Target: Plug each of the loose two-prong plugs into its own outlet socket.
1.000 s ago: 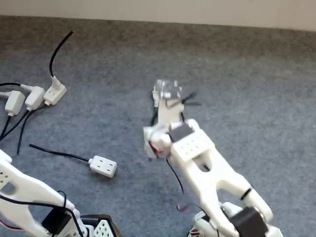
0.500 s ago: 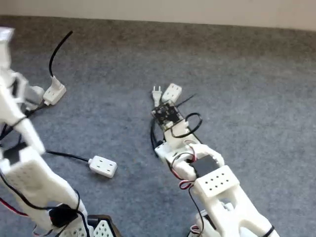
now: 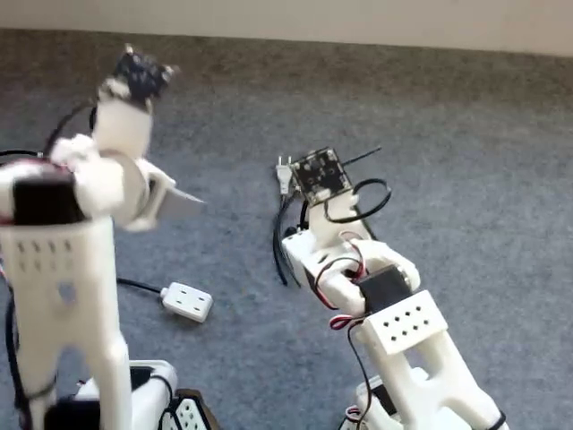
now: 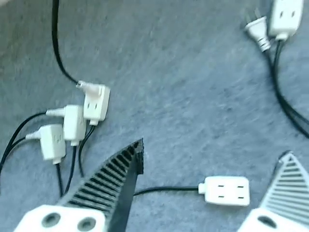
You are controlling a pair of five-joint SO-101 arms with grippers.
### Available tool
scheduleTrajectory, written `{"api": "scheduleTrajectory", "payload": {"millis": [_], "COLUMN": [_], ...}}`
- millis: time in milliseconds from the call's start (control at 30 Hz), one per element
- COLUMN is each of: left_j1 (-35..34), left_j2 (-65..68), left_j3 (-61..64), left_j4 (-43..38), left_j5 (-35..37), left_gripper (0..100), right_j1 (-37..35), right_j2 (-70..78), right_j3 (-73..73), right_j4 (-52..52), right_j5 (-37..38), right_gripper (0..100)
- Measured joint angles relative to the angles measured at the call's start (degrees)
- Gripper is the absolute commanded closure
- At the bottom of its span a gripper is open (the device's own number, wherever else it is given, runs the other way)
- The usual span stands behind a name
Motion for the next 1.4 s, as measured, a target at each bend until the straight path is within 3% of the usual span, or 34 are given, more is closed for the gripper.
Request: {"api": "scheduleTrajectory", "payload": {"millis": [267,400,567,1033,1400], "left_j1": [7.21,8.97,11.08,13.98,14.51], "left_j2": [-30.33,-40.97,-44.31,-50.29,-59.08], "left_j3": [36.40,49.67,62.24,66.64,72.18], "left_j4": [-23.38,-29.54,-35.52,-34.99,-35.16], "left_j5": [7.56,11.16,11.78,11.78,11.78], "left_gripper": [59,59,59,59,59], "right_j1": [0.00,0.00,-5.80,-10.99,-12.75], "right_j2": [2.20,7.82,10.73,35.60,32.88], "right_j3": [-5.89,-10.29,-14.24,-32.35,-32.70], "right_j4": [5.89,7.38,7.56,13.80,18.29], "right_j5": [-1.49,-6.68,-9.58,-11.08,-11.96], "right_gripper": [99.4,99.4,99.4,99.4,99.4]}}
